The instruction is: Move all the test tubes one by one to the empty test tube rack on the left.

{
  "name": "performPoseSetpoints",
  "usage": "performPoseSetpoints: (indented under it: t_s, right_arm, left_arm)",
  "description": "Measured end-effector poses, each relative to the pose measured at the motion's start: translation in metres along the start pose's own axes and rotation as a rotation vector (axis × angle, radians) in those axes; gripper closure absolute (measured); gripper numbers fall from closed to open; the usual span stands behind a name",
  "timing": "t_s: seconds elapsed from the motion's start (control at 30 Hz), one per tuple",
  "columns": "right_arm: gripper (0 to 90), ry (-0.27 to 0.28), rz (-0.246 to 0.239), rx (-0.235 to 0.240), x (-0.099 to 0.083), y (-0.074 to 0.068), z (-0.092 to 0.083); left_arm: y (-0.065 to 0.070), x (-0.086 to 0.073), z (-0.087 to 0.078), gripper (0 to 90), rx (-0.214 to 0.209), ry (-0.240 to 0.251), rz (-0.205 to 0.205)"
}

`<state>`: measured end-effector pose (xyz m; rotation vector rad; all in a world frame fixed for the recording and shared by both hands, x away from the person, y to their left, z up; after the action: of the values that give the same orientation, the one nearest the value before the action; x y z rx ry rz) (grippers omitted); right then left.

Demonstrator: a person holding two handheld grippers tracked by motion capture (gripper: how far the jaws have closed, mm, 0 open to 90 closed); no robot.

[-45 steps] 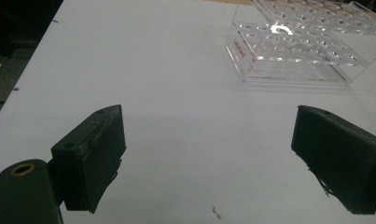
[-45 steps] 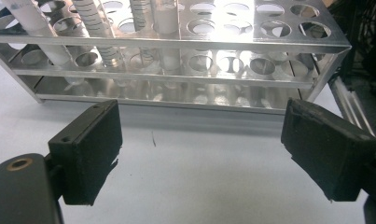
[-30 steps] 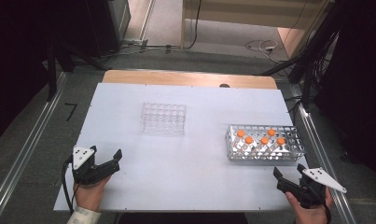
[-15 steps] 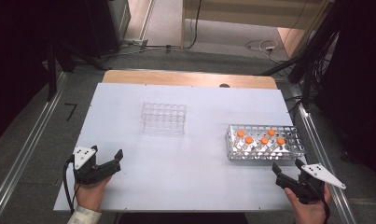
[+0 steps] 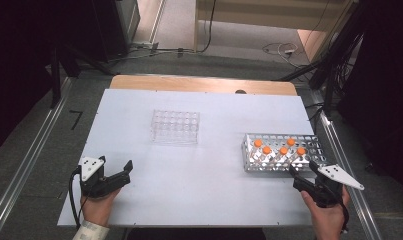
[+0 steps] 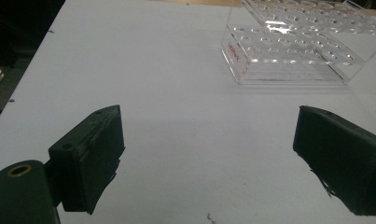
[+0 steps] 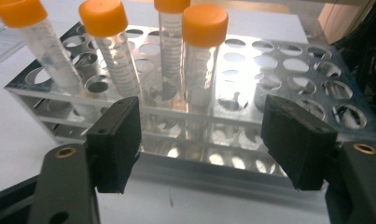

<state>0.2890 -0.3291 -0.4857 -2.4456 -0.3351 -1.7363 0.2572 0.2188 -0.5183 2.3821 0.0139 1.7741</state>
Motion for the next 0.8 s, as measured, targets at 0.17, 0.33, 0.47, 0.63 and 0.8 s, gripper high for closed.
performPoseSetpoints:
  t_s: [0.17,0.33,0.47,0.63,0.8]
  right_arm:
    - [35.3,0.0,-0.019,-0.004,0.004,0.0,0.009]
    - [46.3,-0.001,-0.035,0.001,0.009,0.001,0.016]
    - [54.2,0.0,-0.042,0.012,0.01,0.0,0.021]
    - [59.5,-0.002,-0.042,0.022,0.011,0.0,0.024]
    - [62.3,-0.005,-0.027,0.022,0.011,0.001,0.027]
  left_arm:
    - [0.0,0.0,0.0,9.2,-0.001,0.0,0.0]
    - [0.0,0.0,0.0,9.2,-0.002,0.0,-0.002]
    - [0.0,0.0,0.0,9.2,-0.003,0.0,-0.002]
    - [0.0,0.0,0.0,9.2,-0.004,-0.001,-0.002]
    - [0.0,0.0,0.0,9.2,-0.003,0.0,-0.001]
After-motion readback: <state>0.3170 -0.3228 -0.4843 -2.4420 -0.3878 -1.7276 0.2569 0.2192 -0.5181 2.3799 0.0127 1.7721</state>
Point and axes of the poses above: each handheld gripper's, and its own axes: z roughly forward along the jaws, x roughly out of its top, y roughly to its right, the point moved 6 cm from there along z, roughly forward along the jaws, and after that the axes turned 10 degrees about y, right-handed, at the moved point
